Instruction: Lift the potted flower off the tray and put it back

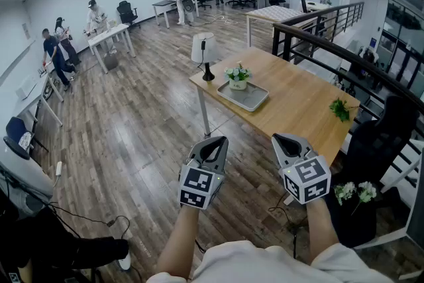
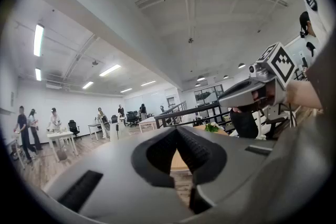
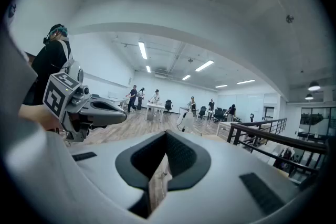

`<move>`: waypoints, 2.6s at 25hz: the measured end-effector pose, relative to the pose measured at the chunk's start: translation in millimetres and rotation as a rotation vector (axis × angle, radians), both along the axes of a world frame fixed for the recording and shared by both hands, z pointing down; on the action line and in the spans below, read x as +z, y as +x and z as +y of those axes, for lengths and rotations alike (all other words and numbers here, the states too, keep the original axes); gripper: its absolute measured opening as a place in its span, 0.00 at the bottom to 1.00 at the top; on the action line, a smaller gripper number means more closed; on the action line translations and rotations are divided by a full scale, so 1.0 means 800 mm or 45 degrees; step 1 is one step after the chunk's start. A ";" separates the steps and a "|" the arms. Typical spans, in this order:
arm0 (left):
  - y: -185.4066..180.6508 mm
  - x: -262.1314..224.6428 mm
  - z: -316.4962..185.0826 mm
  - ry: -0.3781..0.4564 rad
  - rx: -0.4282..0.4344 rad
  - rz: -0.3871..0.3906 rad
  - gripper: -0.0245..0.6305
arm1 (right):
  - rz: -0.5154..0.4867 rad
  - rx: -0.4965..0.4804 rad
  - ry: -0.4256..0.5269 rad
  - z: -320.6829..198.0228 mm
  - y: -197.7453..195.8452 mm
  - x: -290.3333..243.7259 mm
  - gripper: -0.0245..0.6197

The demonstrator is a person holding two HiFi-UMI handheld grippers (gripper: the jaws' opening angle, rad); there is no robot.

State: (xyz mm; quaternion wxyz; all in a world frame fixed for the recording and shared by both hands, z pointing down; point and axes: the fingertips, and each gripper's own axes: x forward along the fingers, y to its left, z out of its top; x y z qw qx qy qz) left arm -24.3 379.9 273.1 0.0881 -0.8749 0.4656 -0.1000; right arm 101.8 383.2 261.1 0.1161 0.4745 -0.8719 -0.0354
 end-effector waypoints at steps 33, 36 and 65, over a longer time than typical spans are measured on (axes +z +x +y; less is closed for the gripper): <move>0.030 0.046 -0.063 -0.054 -0.157 -0.008 0.06 | -0.177 -0.009 -0.014 -0.079 0.077 0.022 0.07; 0.024 0.057 -0.106 -0.038 -0.144 -0.016 0.06 | -0.155 -0.022 -0.020 -0.118 0.065 0.040 0.07; -0.049 0.070 -0.486 -0.145 0.006 -0.002 0.05 | -0.174 0.051 -0.112 -0.477 -0.026 0.053 0.07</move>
